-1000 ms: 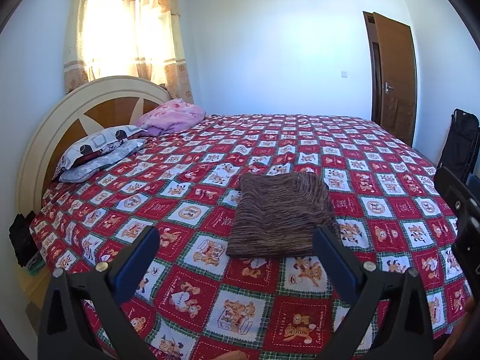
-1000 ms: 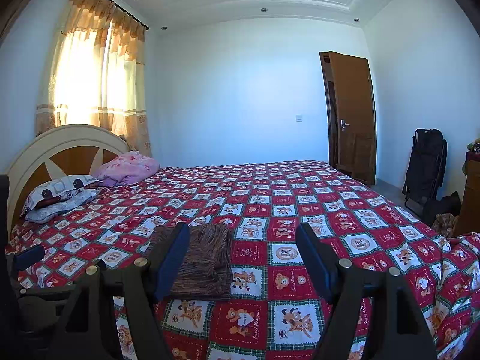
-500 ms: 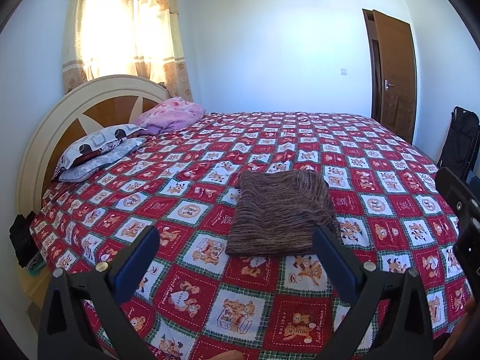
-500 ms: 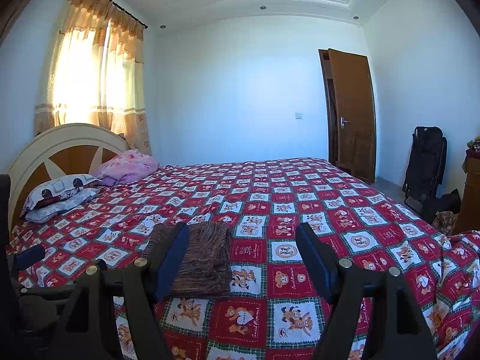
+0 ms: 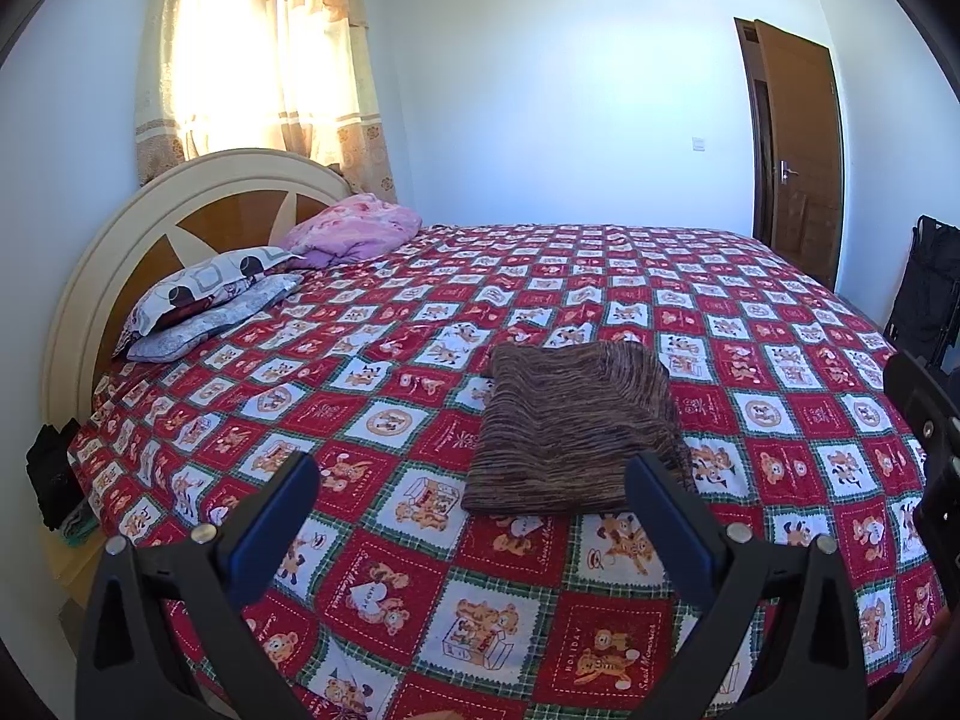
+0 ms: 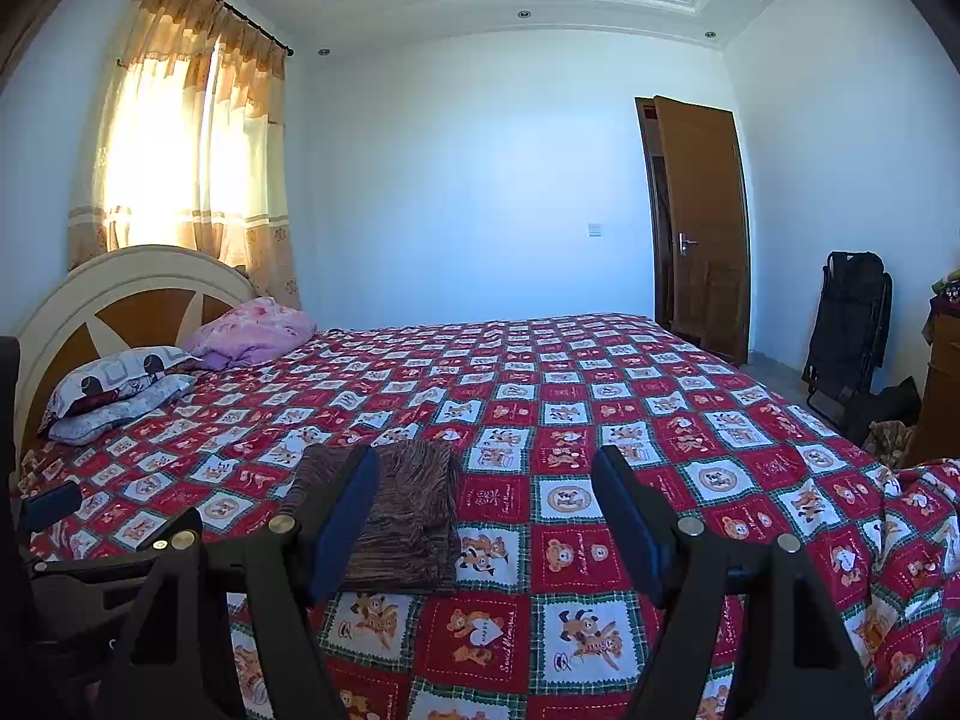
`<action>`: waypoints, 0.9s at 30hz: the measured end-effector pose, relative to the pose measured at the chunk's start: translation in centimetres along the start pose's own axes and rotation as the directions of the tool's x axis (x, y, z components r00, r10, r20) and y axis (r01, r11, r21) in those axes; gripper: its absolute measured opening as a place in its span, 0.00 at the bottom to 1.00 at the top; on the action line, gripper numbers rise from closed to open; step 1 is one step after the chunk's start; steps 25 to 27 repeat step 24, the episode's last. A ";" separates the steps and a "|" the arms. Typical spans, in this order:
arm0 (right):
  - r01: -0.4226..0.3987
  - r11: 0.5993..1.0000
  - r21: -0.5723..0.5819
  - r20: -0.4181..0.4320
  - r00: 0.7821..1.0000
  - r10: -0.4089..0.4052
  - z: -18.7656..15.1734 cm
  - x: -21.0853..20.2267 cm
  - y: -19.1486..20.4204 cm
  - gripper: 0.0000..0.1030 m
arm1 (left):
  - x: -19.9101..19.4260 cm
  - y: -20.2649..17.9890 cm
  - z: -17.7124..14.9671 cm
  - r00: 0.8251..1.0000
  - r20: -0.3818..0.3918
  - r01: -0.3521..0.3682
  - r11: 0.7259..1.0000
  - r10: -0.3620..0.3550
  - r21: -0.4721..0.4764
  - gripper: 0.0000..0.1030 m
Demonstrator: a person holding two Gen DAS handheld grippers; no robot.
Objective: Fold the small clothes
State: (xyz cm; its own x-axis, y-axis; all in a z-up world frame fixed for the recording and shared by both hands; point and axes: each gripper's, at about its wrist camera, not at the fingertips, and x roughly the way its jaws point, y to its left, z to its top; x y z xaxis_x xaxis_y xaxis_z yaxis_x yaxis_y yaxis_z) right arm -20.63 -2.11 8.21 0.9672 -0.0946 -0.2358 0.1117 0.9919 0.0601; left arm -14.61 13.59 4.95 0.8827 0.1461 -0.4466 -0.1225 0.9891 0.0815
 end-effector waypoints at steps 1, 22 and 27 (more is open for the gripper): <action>0.000 1.000 0.001 -0.001 1.000 0.000 0.0 0.0 0.0 0.72 | 0.0 0.0 0.0 1.000 0.001 -0.001 1.000 0.001 0.002 1.00; 0.002 1.000 0.003 -0.015 1.000 -0.002 -0.6 0.2 -0.3 0.72 | 1.6 -0.2 -0.2 0.998 -0.047 0.043 0.999 -0.043 -0.011 1.00; 0.003 1.000 0.003 -0.018 1.000 -0.003 -0.5 0.3 -0.3 0.72 | 2.0 -0.1 -0.2 0.998 -0.057 0.027 1.000 -0.027 -0.007 1.00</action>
